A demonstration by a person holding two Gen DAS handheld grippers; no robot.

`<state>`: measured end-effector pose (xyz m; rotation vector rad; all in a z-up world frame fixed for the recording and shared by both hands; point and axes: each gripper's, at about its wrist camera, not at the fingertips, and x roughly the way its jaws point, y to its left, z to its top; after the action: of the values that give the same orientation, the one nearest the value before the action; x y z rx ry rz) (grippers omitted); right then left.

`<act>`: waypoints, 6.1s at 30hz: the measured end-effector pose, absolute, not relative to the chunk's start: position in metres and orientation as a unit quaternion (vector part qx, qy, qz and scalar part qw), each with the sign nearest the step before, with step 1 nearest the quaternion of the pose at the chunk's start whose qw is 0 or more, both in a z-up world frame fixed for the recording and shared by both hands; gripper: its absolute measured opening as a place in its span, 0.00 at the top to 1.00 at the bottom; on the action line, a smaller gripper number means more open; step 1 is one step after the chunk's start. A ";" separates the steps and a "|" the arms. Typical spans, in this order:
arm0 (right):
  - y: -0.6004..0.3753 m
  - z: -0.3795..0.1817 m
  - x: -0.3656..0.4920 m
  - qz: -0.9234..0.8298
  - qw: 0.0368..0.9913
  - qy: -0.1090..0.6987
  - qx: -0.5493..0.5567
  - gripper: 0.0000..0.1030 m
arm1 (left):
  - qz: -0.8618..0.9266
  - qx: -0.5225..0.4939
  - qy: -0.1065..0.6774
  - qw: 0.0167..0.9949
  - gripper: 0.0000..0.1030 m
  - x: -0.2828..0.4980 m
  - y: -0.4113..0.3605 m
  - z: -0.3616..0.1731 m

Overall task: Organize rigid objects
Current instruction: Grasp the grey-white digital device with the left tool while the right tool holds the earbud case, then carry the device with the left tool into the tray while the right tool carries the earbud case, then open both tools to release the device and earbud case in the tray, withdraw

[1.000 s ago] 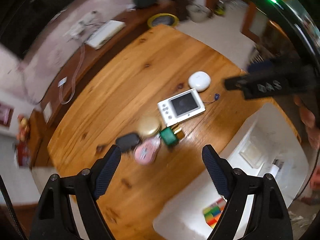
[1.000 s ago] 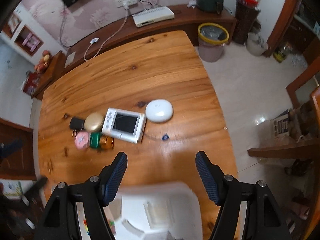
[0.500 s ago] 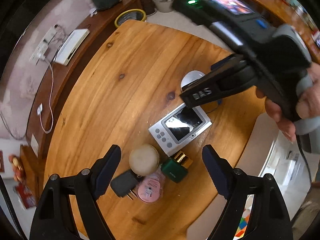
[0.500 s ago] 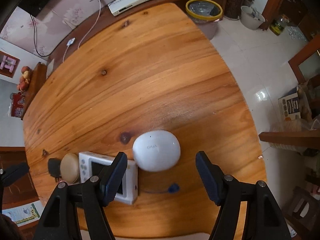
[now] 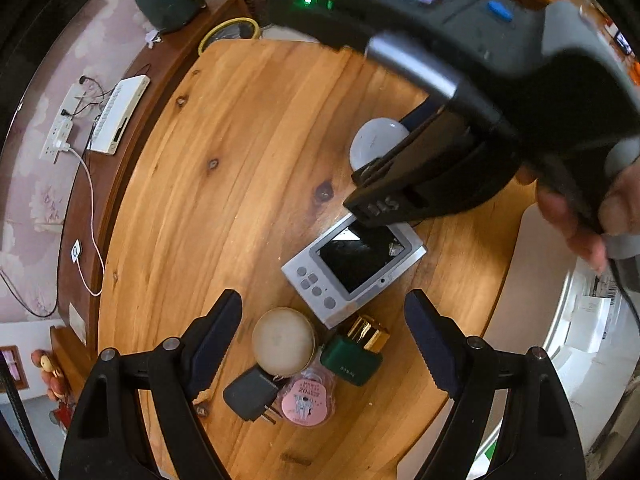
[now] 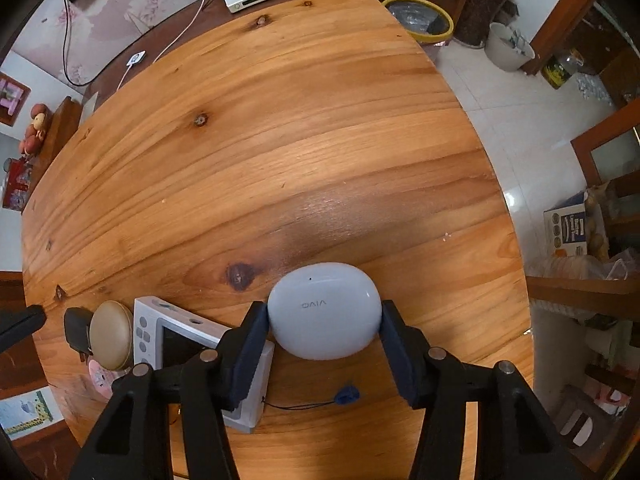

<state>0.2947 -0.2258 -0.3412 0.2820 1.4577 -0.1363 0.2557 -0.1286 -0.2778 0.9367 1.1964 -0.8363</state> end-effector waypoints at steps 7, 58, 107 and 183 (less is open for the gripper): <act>-0.257 -0.344 0.282 -0.078 0.725 0.666 0.160 0.45 | -0.379 0.478 0.507 0.609 0.17 0.245 -0.146 -0.303; -0.245 -0.303 0.220 0.013 0.738 0.644 0.202 0.45 | -0.215 0.194 0.695 0.658 0.77 0.310 -0.093 -0.297; -0.236 -0.206 0.130 0.122 0.785 0.578 0.188 0.45 | -0.189 0.085 0.626 0.752 0.42 0.187 -0.080 -0.163; -0.196 -0.239 0.004 0.037 0.827 0.561 -0.024 0.29 | -0.004 0.076 0.655 0.751 0.17 0.056 -0.012 -0.232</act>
<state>0.0036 -0.1956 -0.2386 -0.0501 1.1916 0.0778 0.0561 -0.0121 -0.2319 0.1656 1.4314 -0.0078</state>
